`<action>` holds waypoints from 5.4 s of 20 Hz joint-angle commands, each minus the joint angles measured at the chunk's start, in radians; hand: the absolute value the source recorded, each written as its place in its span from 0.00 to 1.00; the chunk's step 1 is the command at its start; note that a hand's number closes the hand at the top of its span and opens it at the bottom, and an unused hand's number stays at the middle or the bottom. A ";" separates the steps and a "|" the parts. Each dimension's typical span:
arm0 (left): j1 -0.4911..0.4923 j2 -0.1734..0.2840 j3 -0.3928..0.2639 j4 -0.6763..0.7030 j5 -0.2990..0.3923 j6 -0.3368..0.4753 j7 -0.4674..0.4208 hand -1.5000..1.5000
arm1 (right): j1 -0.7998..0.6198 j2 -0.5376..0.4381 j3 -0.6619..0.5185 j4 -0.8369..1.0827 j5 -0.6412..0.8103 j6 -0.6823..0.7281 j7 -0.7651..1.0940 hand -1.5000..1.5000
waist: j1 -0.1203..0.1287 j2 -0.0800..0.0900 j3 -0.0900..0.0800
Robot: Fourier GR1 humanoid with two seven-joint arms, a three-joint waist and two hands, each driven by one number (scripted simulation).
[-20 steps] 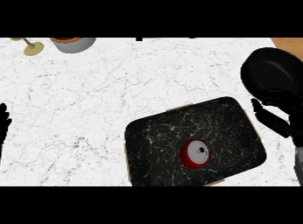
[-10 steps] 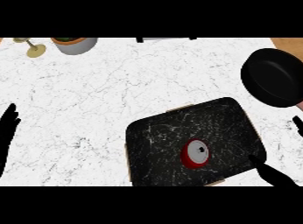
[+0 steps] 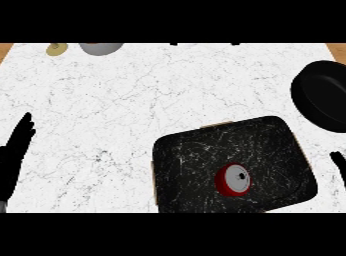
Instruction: Pick the can from the tray and place it in the pot
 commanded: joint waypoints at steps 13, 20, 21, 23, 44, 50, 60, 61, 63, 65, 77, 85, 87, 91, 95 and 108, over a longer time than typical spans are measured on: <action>-0.069 -0.046 -0.037 -0.003 -0.040 -0.003 0.048 0.50 | -0.414 0.125 0.134 0.096 -0.251 0.564 0.664 0.00 | 0.046 0.008 0.002; -0.029 -0.018 -0.005 -0.025 -0.027 -0.032 0.043 0.50 | -0.538 0.144 0.112 0.250 -0.314 0.604 0.708 0.00 | 0.046 0.000 0.003; -0.033 -0.035 -0.010 0.009 -0.040 -0.027 0.018 0.50 | -0.549 0.148 0.111 0.241 -0.337 0.614 0.724 0.00 | 0.033 0.001 0.002; -0.076 -0.045 -0.014 0.006 -0.058 -0.005 0.045 0.50 | -0.598 0.153 0.098 0.357 -0.329 0.600 0.686 0.00 | 0.034 0.005 0.003; -0.015 -0.057 0.048 0.011 -0.043 -0.059 0.016 0.50 | -0.661 0.249 0.121 0.597 -0.278 0.596 0.656 0.00 | 0.012 -0.002 0.005; -0.073 -0.044 0.072 0.027 -0.053 -0.074 0.041 0.50 | -0.694 0.291 0.112 0.653 -0.265 0.600 0.640 0.00 | 0.011 -0.001 0.005; -0.018 -0.090 0.062 0.007 -0.092 -0.066 0.013 0.50 | -0.659 0.298 0.152 0.642 -0.223 0.623 0.549 1.00 | 0.014 -0.003 0.005; -0.093 -0.090 0.071 0.079 -0.081 -0.089 0.032 0.50 | -0.671 0.288 0.154 0.662 -0.225 0.644 0.523 1.00 | 0.005 0.000 0.005; -0.012 -0.091 0.062 0.018 -0.084 -0.093 0.028 0.50 | -0.685 0.297 0.122 0.711 -0.192 0.600 0.492 1.00 | 0.018 0.000 0.005; -0.036 -0.127 0.041 0.033 -0.105 -0.071 -0.007 0.50 | -0.881 0.312 0.009 0.871 -0.176 0.575 0.445 1.00 | 0.035 0.006 0.005; -0.064 -0.076 0.092 -0.003 -0.081 -0.124 0.061 0.50 | -1.286 0.219 -0.104 1.435 0.081 0.373 0.212 1.00 | 0.054 0.009 0.006; -0.028 -0.108 0.069 -0.005 -0.120 -0.095 0.042 0.50 | -1.468 0.107 -0.035 1.332 0.339 0.329 0.380 1.00 | 0.030 -0.005 0.005; -0.037 -0.115 0.087 0.030 -0.105 -0.115 0.010 0.50 | -1.507 0.105 -0.049 1.345 0.367 0.332 0.373 1.00 | 0.025 -0.001 0.005; -0.071 -0.121 0.086 0.027 -0.129 -0.092 0.064 0.50 | -1.470 0.110 -0.132 1.331 0.383 0.171 0.348 1.00 | 0.014 0.002 0.006; -0.033 -0.125 0.101 0.025 -0.130 -0.104 0.019 0.50 | -1.473 0.031 -0.218 1.299 0.373 0.149 0.276 1.00 | 0.011 0.000 0.006; -0.059 -0.153 0.129 0.030 -0.157 -0.131 0.046 0.50 | -1.445 -0.155 -0.436 1.503 0.294 0.037 -0.051 1.00 | 0.020 0.005 0.006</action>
